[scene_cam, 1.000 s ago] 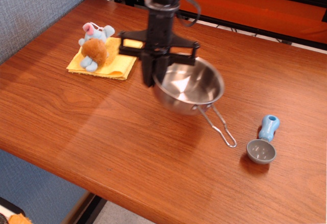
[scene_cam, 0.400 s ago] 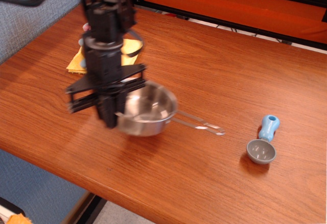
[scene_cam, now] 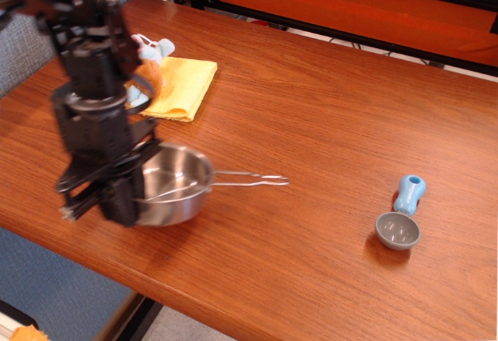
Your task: Move the vessel and place it on the corner edge of the table
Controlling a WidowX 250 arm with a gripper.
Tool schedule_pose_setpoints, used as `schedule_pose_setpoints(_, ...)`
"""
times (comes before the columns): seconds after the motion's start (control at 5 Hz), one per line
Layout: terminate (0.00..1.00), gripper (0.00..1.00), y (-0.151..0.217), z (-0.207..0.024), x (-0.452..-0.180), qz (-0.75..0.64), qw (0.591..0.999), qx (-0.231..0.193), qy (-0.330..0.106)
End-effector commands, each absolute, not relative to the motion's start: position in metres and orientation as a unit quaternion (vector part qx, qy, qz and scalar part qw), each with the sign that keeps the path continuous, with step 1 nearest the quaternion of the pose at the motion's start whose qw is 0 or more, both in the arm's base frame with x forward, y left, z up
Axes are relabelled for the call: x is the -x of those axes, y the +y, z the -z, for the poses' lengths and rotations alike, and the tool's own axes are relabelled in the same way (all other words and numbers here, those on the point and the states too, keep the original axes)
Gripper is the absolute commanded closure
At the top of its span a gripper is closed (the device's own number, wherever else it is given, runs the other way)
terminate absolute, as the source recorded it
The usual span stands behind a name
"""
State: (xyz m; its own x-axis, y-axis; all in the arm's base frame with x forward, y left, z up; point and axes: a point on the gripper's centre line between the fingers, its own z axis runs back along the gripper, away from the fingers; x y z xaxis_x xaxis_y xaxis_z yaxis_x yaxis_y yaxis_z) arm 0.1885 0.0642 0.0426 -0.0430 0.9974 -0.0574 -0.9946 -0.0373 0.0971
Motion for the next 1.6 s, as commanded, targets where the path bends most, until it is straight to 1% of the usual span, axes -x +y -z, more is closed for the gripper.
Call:
schedule_pose_setpoints(0.0, 0.00, 1.00, 0.099, -0.035, -0.184, -0.733, 0.680, -0.012, 0.025)
schedule_pose_setpoints(0.2, 0.00, 1.00, 0.108, -0.030, -0.176, -0.726, 0.687, -0.027, 0.028)
schedule_pose_setpoints(0.6, 0.00, 1.00, 0.124, -0.023, -0.183, -0.693, 0.718, -0.060, 0.021)
schedule_pose_setpoints(0.8, 0.00, 0.00, 0.126, -0.024, -0.190, -0.676, 0.733, -0.071, 0.028)
schedule_pose_setpoints(1.0, 0.00, 0.00, 0.124, -0.030, -0.190, -0.665, 0.742, -0.069, 0.048)
schedule_pose_setpoints(1.2, 0.00, 0.00, 0.122, -0.040, -0.188, -0.663, 0.744, -0.069, 0.049)
schedule_pose_setpoints(1.4, 0.00, 0.00, 0.116, -0.059, -0.196, -0.637, 0.764, -0.091, 0.041)
